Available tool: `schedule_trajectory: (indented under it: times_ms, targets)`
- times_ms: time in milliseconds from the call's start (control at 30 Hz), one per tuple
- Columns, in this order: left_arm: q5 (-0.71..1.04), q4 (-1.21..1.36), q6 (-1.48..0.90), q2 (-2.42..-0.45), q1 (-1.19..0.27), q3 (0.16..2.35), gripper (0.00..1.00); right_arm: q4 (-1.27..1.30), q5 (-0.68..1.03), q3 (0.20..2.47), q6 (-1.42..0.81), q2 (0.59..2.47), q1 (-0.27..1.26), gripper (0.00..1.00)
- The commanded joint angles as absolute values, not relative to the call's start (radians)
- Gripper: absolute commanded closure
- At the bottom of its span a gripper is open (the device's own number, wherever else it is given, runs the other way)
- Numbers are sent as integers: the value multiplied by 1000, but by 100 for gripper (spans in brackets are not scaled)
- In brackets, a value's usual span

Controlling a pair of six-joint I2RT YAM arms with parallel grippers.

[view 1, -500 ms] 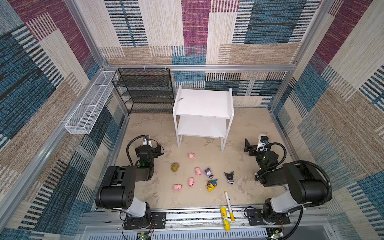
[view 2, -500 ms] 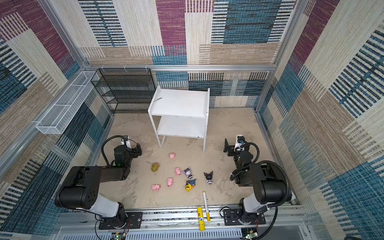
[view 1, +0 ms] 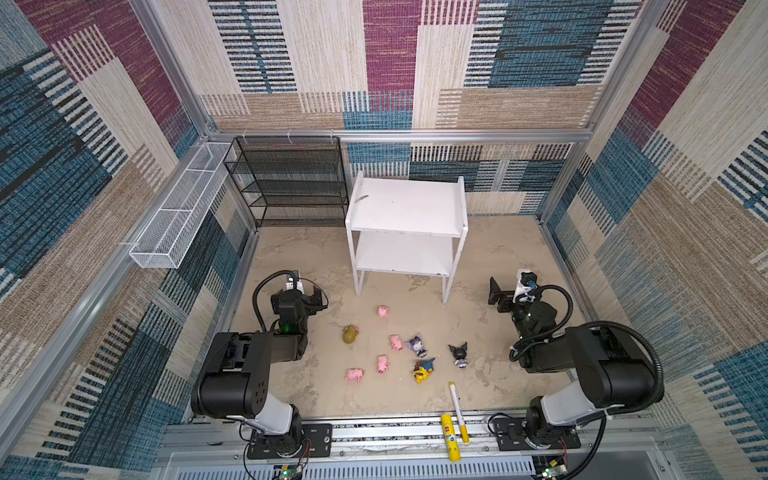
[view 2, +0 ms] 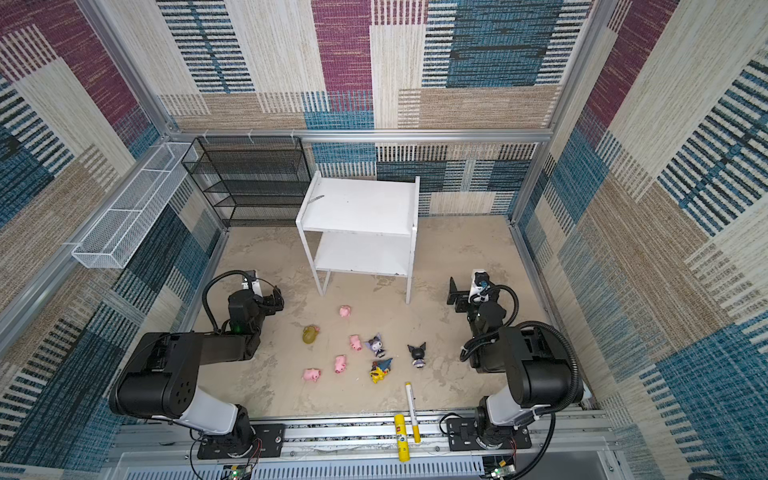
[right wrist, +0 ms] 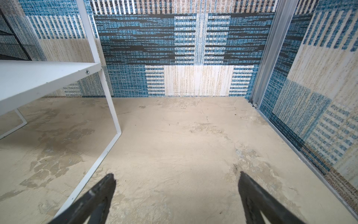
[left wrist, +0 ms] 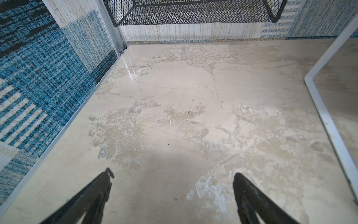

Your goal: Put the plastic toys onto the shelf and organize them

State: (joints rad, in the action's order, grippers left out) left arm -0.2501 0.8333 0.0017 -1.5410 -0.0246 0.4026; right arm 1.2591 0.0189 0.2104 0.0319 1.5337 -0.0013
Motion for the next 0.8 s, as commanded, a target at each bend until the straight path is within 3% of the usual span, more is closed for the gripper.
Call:
schedule_trajectory:
  times_ms: [0, 767]
  targets:
    - [-219, 848, -21, -1540, -12, 410, 1, 1278, 29, 213, 37, 1535, -2, 1]
    - [-241, 774, 8, -1481, -41, 431, 1, 1277, 28, 213, 36, 1535, -2, 0]
